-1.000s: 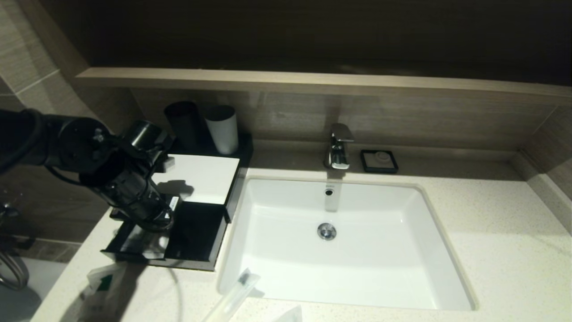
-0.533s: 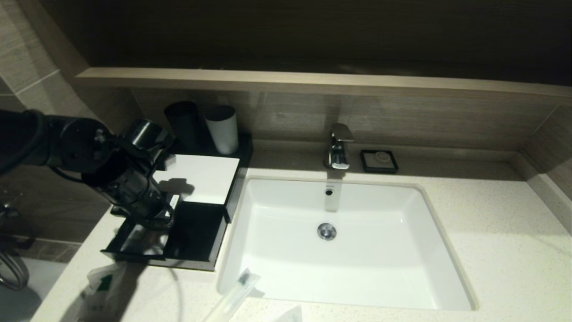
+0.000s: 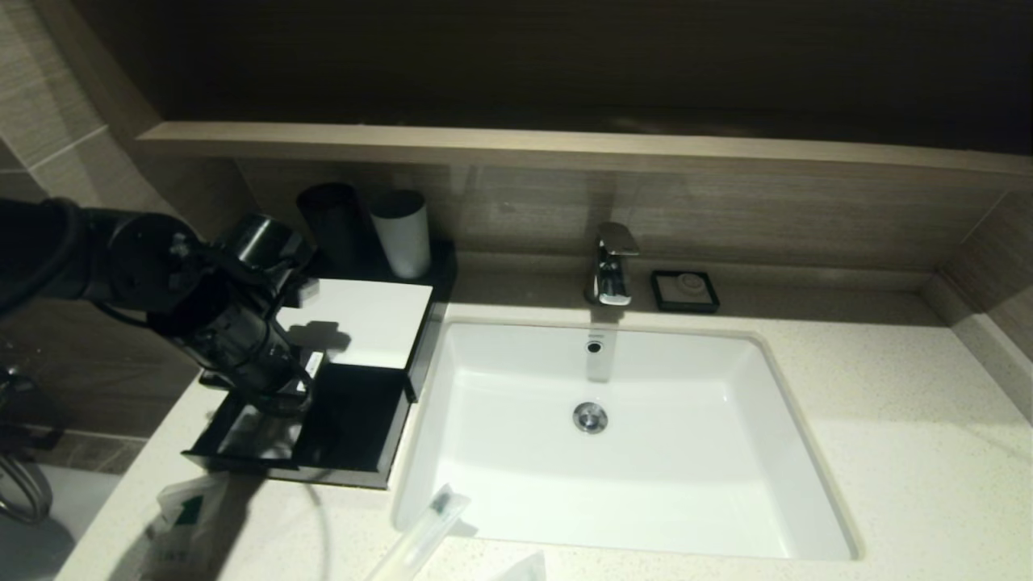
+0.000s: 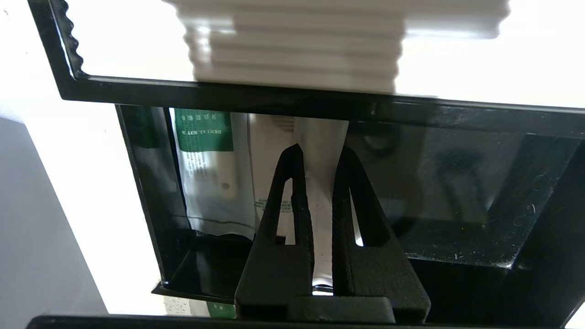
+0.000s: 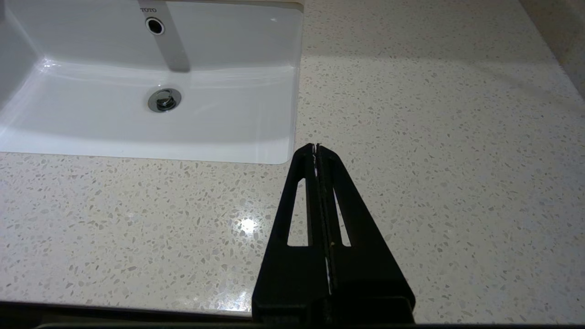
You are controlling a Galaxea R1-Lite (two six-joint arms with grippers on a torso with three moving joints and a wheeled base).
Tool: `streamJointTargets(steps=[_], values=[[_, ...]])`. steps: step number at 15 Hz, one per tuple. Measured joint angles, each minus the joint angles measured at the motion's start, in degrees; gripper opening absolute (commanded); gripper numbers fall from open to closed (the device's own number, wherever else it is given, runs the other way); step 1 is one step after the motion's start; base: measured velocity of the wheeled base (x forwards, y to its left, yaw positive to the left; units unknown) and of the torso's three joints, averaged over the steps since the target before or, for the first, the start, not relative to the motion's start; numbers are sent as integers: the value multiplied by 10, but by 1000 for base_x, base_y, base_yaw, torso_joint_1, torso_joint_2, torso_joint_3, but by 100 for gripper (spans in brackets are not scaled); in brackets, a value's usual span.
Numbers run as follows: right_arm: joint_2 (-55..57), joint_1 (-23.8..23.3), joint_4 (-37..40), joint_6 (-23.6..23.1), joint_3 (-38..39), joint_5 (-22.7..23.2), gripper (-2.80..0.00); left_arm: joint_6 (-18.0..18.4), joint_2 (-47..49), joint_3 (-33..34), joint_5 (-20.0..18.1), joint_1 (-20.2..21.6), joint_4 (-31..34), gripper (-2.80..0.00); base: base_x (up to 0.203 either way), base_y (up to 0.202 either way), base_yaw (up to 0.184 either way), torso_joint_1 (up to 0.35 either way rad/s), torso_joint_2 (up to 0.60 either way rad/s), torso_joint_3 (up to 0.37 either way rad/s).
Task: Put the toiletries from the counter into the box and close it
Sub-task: Place the bathroom toiletry into the drawer
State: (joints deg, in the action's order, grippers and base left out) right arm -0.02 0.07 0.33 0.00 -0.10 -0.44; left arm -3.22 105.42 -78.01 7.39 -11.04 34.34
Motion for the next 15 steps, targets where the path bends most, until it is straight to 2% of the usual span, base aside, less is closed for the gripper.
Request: streamJointTargets(steps=[8,9,15], values=[[0,0,0,0,0,0,-280,0,-1,1,2,3,1,-280,0,0,0,0,0,0],[0,0,0,0,0,0,-280,0,-1,1,3,5,1,0,0,0,0,0,0,0],[0,0,0,0,0,0,-280,2,0,2,12,9,2,0,0,0,0,0,0,0]])
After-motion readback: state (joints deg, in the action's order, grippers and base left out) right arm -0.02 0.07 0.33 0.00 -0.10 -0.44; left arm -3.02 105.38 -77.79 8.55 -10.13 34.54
